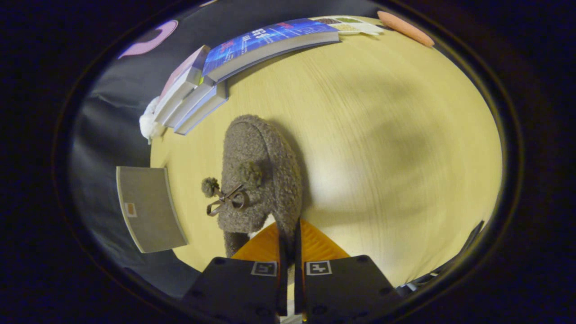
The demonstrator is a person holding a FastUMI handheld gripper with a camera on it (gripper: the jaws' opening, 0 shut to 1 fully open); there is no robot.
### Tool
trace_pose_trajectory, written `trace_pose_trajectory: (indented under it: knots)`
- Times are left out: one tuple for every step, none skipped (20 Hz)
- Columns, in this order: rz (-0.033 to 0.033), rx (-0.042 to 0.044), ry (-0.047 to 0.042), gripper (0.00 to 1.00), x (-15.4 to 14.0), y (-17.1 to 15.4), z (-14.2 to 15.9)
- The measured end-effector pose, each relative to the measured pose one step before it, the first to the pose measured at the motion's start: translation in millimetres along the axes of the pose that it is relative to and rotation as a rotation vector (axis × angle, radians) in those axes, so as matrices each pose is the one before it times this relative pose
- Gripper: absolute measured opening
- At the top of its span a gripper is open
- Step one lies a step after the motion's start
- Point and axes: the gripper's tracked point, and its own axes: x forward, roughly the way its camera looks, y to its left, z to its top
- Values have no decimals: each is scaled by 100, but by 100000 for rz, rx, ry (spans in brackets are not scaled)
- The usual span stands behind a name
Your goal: Open the storage box then place both shoes into the box .Put the left shoe in first, then the right shoe, with the right side of both shoes facing outward in a uniform manner.
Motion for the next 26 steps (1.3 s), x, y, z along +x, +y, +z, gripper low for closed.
trace_pose_trajectory:
  knots:
    - [4083, 1650, 429, 9, -496, 1343, -540]
    - [3727, 329, -64, 9, -530, 1493, -625]
    - [3929, 199, -314, 10, -596, 1710, -543]
    - [4486, 679, -346, 9, -519, 2090, -620]
    - [5043, 902, -178, 9, -452, 2173, -714]
    - [4603, 509, -30, 9, -353, 2197, -767]
    - [3516, -107, -385, 9, -147, 2031, -598]
    - [3030, -649, -352, 9, -135, 1977, -648]
    - [2767, -868, -334, 9, -64, 1975, -498]
    - [2337, -904, -706, 9, 118, 1952, -308]
    - [2265, -1060, -779, 9, 231, 1949, -210]
    - [2326, -1027, -686, 9, 309, 1924, -202]
    - [2192, -774, -575, 9, 419, 1924, -206]
    - [1932, -840, -95, 9, 374, 1842, -290]
    - [1203, -1022, -14, 9, 805, 1614, -241]
    - [615, -1323, -236, 9, 1150, 1236, -169]
    - [758, -1974, -148, 9, 1105, 1280, -184]
    - [630, -1127, 335, 9, 970, 1194, -440]
    - [700, -352, 1044, 9, 1127, 1027, -570]
    - [434, -86, 1255, 9, 1125, 718, -593]
    - [-274, -246, 1243, 9, 1291, 414, -462]
    - [-1662, -697, 879, 9, 1085, 253, -191]
    - [-3102, -1169, 85, 9, 977, 180, -53]
    - [-3693, -1697, -497, 9, 441, 475, -417]
    - [-4067, -1159, -1112, 9, 724, 140, 9]
    - [-3392, -1249, -838, 9, 277, 354, -488]
